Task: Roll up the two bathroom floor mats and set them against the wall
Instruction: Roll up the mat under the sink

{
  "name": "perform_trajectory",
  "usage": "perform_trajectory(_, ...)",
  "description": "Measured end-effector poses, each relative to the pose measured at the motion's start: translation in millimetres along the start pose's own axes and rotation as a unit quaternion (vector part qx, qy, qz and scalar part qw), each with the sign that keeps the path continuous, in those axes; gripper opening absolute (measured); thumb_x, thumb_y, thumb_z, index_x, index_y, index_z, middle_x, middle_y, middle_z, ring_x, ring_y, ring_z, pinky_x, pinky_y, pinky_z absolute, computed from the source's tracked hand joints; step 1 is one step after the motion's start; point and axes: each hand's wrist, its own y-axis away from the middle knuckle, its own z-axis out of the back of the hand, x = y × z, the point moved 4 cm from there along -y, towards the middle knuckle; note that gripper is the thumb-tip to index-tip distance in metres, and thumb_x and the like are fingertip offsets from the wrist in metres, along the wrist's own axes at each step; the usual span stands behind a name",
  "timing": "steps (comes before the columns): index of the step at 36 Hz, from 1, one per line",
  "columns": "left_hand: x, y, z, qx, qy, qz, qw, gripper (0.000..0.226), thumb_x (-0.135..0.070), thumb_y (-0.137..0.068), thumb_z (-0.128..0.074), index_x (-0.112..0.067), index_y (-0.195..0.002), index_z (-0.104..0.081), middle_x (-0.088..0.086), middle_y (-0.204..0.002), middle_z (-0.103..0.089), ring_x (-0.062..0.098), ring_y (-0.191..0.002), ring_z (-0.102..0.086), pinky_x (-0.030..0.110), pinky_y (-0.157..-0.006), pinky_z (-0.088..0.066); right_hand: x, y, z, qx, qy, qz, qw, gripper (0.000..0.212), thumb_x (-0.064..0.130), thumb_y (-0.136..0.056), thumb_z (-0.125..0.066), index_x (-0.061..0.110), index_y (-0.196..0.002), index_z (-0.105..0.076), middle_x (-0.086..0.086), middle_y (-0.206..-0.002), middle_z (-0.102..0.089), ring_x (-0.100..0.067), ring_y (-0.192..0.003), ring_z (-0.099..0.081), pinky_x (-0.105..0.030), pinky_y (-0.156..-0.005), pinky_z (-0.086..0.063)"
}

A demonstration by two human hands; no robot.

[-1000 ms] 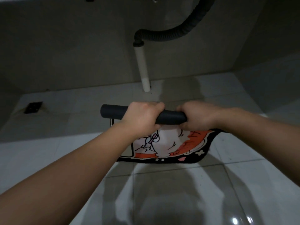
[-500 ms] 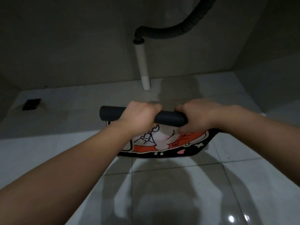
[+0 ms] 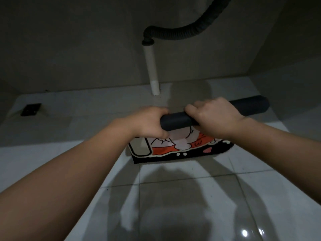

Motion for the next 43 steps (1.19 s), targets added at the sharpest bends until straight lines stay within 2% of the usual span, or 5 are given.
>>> perform_trajectory(13,-8,7,-15,-0.273,-0.224,-0.115,0.929,0.024,-0.029,-0.075,-0.069,-0.018,-0.093,-0.059,0.0,-0.085,-0.066,0.025,-0.073,-0.064,0.028,-0.054,-0.033,-21,-2,-29,0.301,-0.375,-0.142,0.866,0.04,0.029,-0.068,-0.078,0.023,-0.102,-0.058,0.0,-0.088,-0.066,-0.019,-0.08,-0.064,-0.034,-0.071,-0.052)
perform_trajectory(21,0,-9,-17,-0.081,-0.115,-0.037,0.989,0.065,-0.044,-0.068,-0.071,-0.028,-0.125,-0.045,-0.004,-0.113,-0.064,0.024,-0.098,-0.062,0.032,-0.076,-0.05,-15,-1,-23,0.104,-0.09,-0.046,0.989,0.025,0.03,-0.08,-0.057,0.026,-0.104,-0.054,0.0,-0.09,-0.065,-0.027,-0.083,-0.063,-0.03,-0.059,-0.033)
perform_trajectory(26,0,-9,-22,-0.02,0.034,-0.007,0.999,0.038,-0.031,-0.07,-0.074,-0.022,-0.103,-0.056,0.003,-0.092,-0.064,0.023,-0.084,-0.062,0.035,-0.073,-0.053,-9,1,-24,-0.028,0.002,0.027,0.999,0.02,0.022,-0.073,-0.066,0.016,-0.091,-0.058,-0.004,-0.075,-0.062,-0.026,-0.057,-0.058,-0.029,-0.048,-0.033)
perform_trajectory(38,-3,4,-23,-0.269,-0.21,-0.113,0.933,0.039,-0.025,-0.071,-0.072,-0.014,-0.107,-0.06,0.005,-0.095,-0.068,0.029,-0.079,-0.066,0.03,-0.057,-0.039,-22,-12,-26,0.236,-0.251,-0.105,0.933,0.041,0.047,-0.067,-0.072,0.032,-0.103,-0.056,0.008,-0.084,-0.062,-0.017,-0.076,-0.059,-0.03,-0.064,-0.046)
perform_trajectory(43,-5,2,-17,-0.246,-0.183,-0.09,0.947,0.043,-0.037,-0.075,-0.068,-0.022,-0.112,-0.053,-0.002,-0.102,-0.065,0.023,-0.087,-0.064,0.029,-0.061,-0.038,-19,-10,-18,0.17,-0.176,-0.097,0.965,0.026,0.037,-0.075,-0.064,0.029,-0.099,-0.058,0.003,-0.08,-0.062,-0.024,-0.079,-0.063,-0.028,-0.059,-0.038)
